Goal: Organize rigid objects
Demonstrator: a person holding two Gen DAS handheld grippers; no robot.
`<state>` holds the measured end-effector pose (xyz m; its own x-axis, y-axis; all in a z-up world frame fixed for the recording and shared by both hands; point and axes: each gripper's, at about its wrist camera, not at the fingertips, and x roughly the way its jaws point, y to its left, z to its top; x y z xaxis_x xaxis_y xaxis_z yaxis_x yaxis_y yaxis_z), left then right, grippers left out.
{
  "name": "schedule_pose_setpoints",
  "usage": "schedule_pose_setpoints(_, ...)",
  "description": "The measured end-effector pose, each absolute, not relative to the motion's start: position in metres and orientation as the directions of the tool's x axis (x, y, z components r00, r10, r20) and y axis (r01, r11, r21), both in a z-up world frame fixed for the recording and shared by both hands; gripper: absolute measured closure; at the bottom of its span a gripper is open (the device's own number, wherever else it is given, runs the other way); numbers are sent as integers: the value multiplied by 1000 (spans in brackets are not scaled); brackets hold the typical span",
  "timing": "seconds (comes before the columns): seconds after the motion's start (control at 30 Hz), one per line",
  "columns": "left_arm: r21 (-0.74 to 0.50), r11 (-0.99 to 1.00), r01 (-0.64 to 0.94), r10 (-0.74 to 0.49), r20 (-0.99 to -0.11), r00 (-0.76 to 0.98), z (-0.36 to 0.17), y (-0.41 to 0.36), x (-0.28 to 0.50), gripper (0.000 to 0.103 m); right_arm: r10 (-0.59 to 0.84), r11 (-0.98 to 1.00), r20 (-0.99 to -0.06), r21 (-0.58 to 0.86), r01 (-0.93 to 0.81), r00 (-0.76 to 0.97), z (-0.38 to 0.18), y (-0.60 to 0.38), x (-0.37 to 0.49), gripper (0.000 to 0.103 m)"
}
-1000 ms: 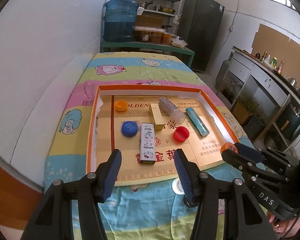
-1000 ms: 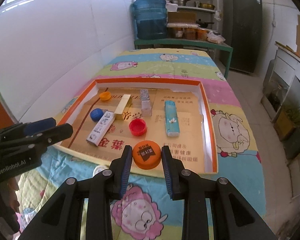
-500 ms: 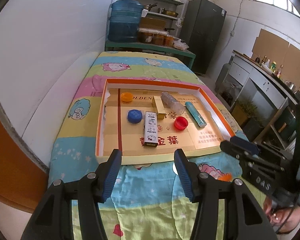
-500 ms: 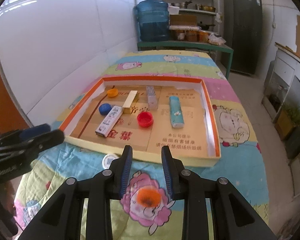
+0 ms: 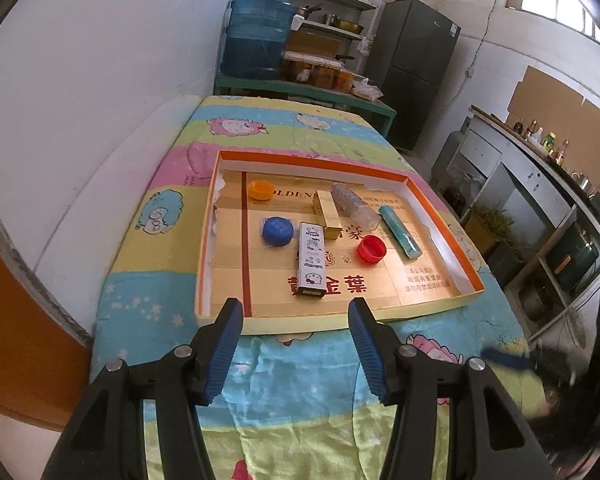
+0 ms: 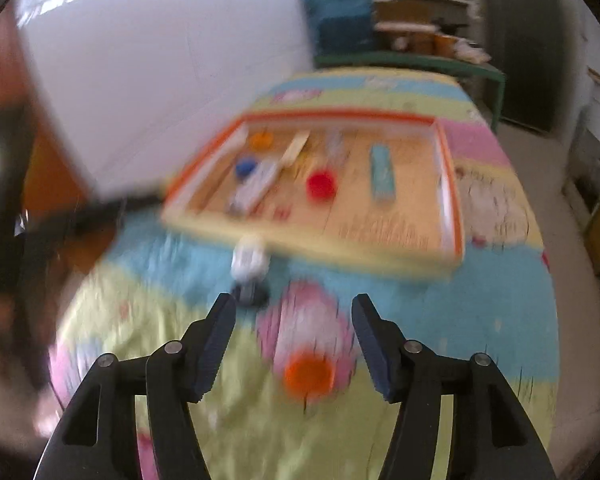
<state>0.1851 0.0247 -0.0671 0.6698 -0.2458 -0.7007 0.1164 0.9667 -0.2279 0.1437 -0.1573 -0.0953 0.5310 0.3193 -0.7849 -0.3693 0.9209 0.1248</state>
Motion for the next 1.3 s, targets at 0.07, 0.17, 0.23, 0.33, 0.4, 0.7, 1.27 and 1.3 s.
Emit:
schedule_pose_setpoints(0.07,-236,964,124,-257,-702,665,-69,22,188,48,236,932,-796,23,-362,557,-105,-152,130,41)
schedule_pose_setpoints(0.17,-236,962,140,-268,-699,663,-69,16,188,48,200,932,-788,-31,-362,582,-115,-144,124,45)
schedule_pose_setpoints(0.23,-227,963,143,-263,-700,664,-68,15,186,48,185,932,-784,-51,-358,592,-117,-141,123,71)
schedule_pose_setpoints(0.33,-228,965,131,-256,-703,664,-69,19,186,48,179,932,-787,-57,-359,590,-119,-140,125,72)
schedule_pose_setpoints(0.4,-233,965,123,-254,-703,664,-70,22,187,48,191,932,-783,-43,-359,591,-116,-141,129,72)
schedule_pose_setpoints(0.7,-231,966,115,-248,-707,662,-73,24,194,48,214,949,-714,-10,-316,666,-78,-144,203,72)
schedule_pose_setpoints(1.27,-239,964,115,-255,-722,643,-86,27,212,48,176,957,-818,12,-289,548,-121,-140,289,71)
schedule_pose_setpoints(1.3,-240,964,115,-256,-721,644,-86,27,212,48,173,958,-819,10,-288,547,-123,-140,289,69)
